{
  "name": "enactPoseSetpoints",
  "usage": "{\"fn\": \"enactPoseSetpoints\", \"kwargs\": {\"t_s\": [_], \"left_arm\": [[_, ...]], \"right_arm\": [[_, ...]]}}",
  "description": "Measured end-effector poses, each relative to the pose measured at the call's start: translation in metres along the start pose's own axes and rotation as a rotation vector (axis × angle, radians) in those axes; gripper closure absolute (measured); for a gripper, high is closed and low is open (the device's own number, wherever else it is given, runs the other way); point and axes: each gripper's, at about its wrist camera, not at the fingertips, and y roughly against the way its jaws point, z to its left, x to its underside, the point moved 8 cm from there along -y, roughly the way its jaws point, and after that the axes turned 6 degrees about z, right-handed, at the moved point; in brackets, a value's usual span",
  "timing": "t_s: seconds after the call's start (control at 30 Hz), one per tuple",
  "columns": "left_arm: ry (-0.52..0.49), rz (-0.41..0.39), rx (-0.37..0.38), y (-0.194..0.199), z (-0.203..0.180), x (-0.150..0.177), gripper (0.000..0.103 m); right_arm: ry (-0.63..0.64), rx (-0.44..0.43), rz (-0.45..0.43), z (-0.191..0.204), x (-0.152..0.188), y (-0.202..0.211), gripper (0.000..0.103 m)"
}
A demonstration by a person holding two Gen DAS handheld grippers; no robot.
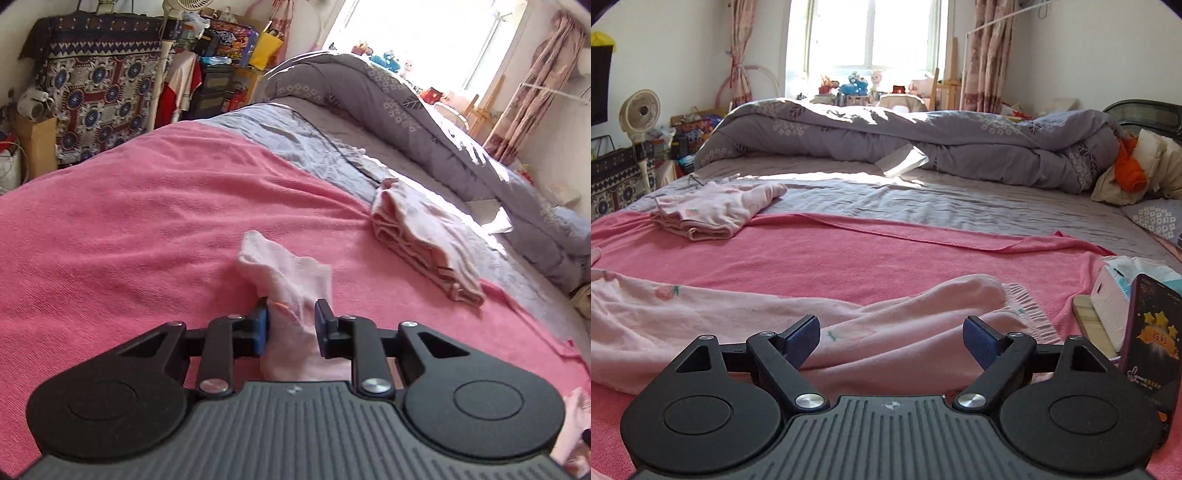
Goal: Fold clothes
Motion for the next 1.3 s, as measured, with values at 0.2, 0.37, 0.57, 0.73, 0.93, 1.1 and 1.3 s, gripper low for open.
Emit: {"fn": "enactPoseSetpoints", "kwargs": {"t_s": [0.2,0.37,0.57,0.73,0.93,1.1,1.3], "left_arm": [[-0.087,-0.187,-0.090,0.040,0.006,-0.014,0.021],[-0.143,-0.258,-0.308,0.060,0.047,-0.004,0.007],[-0.113,-0.179,-0.377,0.042,0.098,0.015,0.000],[-0.232,-0.121,-0.492,0.024,0.082,0.020,0.001],[-0.240,-0.121,-0.497,0.019,0.076,0.019,0.001],[-0.247,-0.120,-0.503,0.019,0.077,0.021,0.001],[-0.187,-0.057,-0.373,0.019,0.056,0.014,0.001]], "right_arm": [[0.444,-0.265,-0.235,0.150,-0.024,0.061,0.014],[0.660,-0.549,-0.239,0.316,-0.030,0.085,0.013],[0.781,-0.468,-0.062,0.441,-0.023,0.015,0.069],[0.411,-0.407,-0.022,0.379,-0.074,-0.015,0.093],[0.037,-0.199,0.064,0.203,-0.104,-0.055,0.073],[-0.141,-0.103,0.210,0.102,-0.049,-0.085,0.030],[-0.349,-0.298,0.081,0.052,0.001,-0.071,0.021]]}}
